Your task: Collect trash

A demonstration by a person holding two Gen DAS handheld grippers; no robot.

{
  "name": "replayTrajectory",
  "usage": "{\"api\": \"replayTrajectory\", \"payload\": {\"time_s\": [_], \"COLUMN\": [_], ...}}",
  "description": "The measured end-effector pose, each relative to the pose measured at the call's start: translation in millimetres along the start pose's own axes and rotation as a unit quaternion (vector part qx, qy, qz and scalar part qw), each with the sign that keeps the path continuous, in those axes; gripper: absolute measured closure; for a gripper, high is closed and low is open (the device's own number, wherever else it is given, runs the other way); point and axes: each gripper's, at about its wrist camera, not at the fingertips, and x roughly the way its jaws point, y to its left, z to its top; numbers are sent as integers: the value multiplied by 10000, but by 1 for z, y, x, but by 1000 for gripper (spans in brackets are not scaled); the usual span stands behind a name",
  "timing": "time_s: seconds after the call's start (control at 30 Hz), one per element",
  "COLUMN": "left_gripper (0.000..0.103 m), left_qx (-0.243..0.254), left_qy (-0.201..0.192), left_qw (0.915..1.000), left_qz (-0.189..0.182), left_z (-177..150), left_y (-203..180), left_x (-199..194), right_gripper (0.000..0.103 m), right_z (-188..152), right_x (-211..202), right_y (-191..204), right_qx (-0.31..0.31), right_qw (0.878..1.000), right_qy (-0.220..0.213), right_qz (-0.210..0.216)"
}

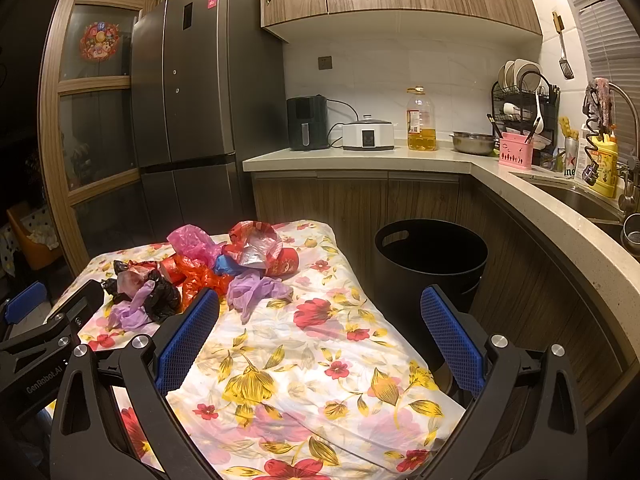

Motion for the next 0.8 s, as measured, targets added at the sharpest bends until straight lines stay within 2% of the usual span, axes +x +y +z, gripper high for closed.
{"api": "replayTrajectory", "payload": {"time_s": [0.8], "left_gripper": [5], "left_qx": [-16], "left_qy": [4], "left_qw": [10000], "left_qz": [-16], "left_z": [0], "left_y": [0], "left_x": [-1], "right_gripper": [5], "right_z": [0], "right_x": [-1], "right_y": [-1], "right_qx": [11], "right_qw": [10000], "right_qy": [5], "right_qz": [1]}}
